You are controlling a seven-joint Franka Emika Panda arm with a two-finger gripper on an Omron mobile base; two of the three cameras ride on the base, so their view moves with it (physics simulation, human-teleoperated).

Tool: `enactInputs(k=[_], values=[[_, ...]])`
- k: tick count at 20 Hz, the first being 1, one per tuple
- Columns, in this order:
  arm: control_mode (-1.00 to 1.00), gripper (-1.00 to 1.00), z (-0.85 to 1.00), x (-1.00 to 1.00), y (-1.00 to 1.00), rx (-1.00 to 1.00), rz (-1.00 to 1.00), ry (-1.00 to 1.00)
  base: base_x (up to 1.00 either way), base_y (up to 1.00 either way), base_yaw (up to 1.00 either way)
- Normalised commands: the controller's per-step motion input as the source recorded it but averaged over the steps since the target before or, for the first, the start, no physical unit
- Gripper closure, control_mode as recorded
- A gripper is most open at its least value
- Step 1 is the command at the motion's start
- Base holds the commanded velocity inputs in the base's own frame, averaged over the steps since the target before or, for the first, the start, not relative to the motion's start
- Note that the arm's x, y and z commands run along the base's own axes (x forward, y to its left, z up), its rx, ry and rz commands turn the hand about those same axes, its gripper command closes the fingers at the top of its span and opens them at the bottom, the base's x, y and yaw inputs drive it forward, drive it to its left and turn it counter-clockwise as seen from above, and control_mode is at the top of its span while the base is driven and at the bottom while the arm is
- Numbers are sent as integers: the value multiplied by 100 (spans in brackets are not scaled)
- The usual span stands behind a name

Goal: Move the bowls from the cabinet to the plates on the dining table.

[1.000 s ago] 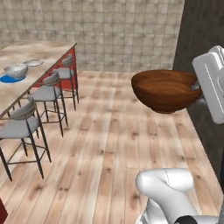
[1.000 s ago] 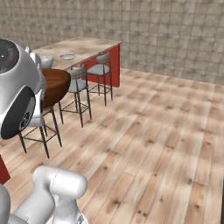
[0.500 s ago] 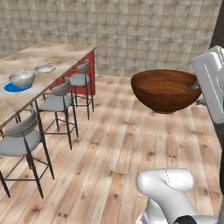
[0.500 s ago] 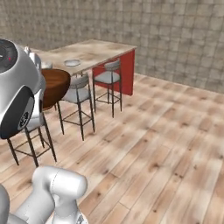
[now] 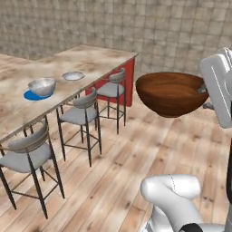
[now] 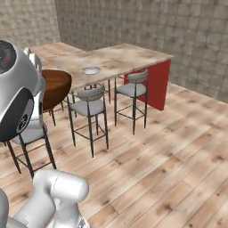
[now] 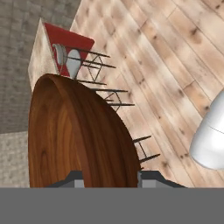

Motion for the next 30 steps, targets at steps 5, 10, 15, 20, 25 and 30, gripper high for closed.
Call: enactInputs(k=[5, 10, 15, 20, 25, 30], values=[[100, 100, 0, 0, 0, 0, 0, 0, 100, -34, 53], [100, 100, 0, 0, 0, 0, 0, 0, 100, -52, 55], [100, 100, 0, 0, 0, 0, 0, 0, 100, -62, 51], [100, 100, 0, 0, 0, 0, 0, 0, 99, -80, 43], [100, 100, 0, 0, 0, 0, 0, 0, 94, -100, 26], [100, 100, 0, 0, 0, 0, 0, 0, 97, -77, 5]])
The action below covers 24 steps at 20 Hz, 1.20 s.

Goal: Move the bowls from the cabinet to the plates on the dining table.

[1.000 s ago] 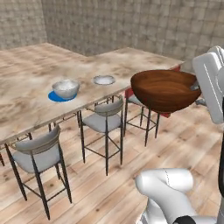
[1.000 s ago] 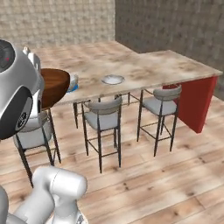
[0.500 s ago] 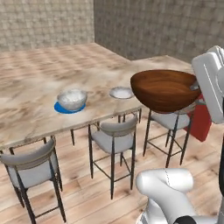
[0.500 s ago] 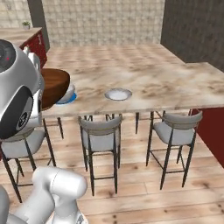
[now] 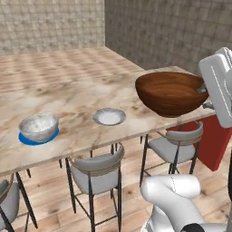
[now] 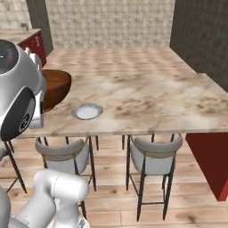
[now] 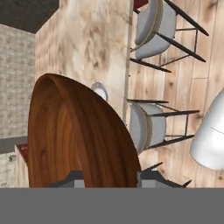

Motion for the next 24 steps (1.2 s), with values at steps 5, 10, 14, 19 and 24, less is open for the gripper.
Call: enactInputs(k=[5, 10, 14, 19, 24], values=[[100, 100, 0, 0, 0, 0, 0, 0, 84, -74, 0], [100, 100, 0, 0, 0, 0, 0, 0, 42, -3, 0], [100, 100, 0, 0, 0, 0, 0, 0, 0, 0, 0], [100, 100, 0, 0, 0, 0, 0, 0, 0, 0, 0], [100, 100, 0, 0, 0, 0, 0, 0, 0, 0, 0]])
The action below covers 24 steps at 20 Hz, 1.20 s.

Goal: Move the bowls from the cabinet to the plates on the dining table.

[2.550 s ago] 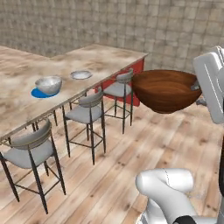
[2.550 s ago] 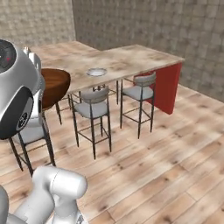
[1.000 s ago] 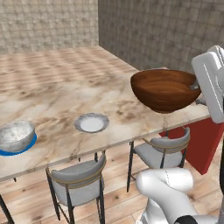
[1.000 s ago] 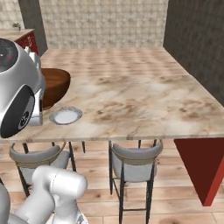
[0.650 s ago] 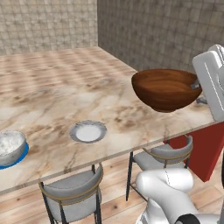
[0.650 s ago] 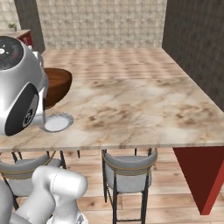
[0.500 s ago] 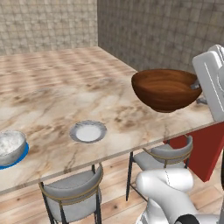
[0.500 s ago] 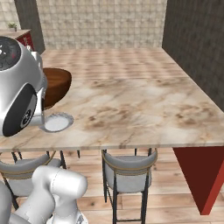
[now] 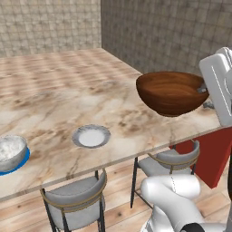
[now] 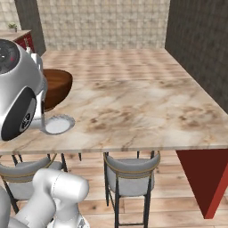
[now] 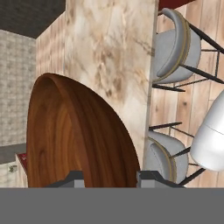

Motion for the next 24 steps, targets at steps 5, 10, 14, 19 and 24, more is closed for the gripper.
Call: enactInputs(k=[5, 10, 14, 19, 24], values=[[-100, 100, 0, 0, 0, 0, 0, 0, 0, 0, 0], [-100, 100, -1, 51, 0, 0, 1, 0, 0, 0, 0], [-100, 100, -22, 99, 0, -1, 3, 0, 0, 0, 0], [-100, 100, -61, 97, 11, -3, 4, 8, 0, 0, 0], [-100, 100, -44, 50, 30, 0, 8, 14, 0, 0, 0]])
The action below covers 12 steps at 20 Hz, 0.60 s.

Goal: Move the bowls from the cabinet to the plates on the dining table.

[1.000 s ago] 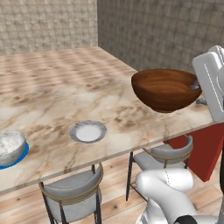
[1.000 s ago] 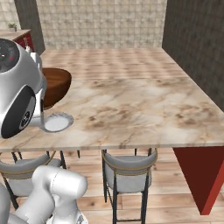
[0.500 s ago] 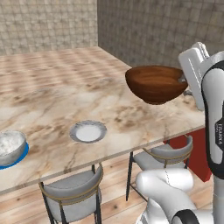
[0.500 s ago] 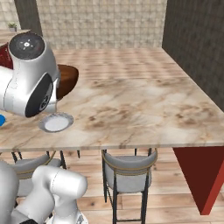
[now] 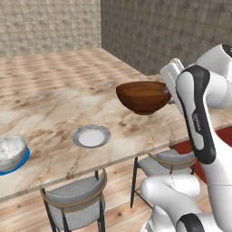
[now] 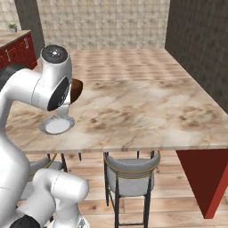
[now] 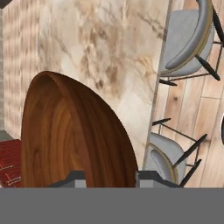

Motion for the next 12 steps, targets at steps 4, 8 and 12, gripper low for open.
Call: enactInputs(k=[4, 8, 12], values=[[-100, 100, -35, 37, 40, 0, 8, 6, 0, 0, 0], [-100, 100, -12, 19, 30, 1, 6, 0, 0, 0, 0], [-100, 100, -7, 0, 12, 5, 5, 0, 0, 0, 0]])
